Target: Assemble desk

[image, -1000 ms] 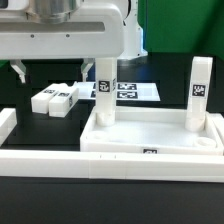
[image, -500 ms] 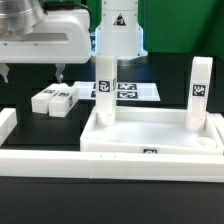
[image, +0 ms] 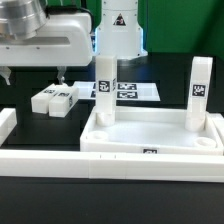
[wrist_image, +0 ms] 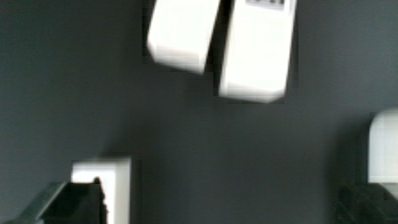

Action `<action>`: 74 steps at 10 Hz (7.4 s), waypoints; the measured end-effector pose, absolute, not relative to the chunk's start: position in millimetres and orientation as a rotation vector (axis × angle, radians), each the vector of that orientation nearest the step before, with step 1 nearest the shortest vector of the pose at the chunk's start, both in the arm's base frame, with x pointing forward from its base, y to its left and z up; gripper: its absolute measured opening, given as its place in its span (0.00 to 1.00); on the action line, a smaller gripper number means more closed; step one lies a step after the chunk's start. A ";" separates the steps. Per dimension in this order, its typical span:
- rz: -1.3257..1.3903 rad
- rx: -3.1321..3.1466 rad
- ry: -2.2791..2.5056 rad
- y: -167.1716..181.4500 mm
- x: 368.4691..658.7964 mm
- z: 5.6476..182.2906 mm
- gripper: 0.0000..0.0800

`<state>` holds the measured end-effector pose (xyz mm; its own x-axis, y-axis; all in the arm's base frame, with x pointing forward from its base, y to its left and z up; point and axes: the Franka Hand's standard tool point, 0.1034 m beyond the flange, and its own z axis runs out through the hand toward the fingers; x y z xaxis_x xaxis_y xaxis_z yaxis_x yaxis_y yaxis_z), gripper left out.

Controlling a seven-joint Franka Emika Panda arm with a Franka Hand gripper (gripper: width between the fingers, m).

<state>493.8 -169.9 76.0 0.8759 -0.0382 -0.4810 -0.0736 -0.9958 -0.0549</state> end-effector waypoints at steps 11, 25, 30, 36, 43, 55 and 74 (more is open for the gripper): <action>1.032 -2.855 0.255 -175.7 487.5 64.8 0.81; 1.322 -2.718 0.400 -163.4 488.8 34.9 0.81; 1.290 -2.733 0.377 -161.3 491.3 27.8 0.81; 1.222 -2.739 0.272 -167.0 487.4 21.0 0.81; 1.457 -2.620 0.262 -160.1 472.5 11.8 0.81; 1.471 -2.628 0.272 -150.2 466.4 10.4 0.79; 1.345 -2.670 0.200 -164.8 498.1 77.1 0.36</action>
Offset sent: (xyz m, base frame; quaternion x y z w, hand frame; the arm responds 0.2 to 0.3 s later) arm 0.0000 0.0000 0.0000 0.0000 -0.0650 0.0000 0.9979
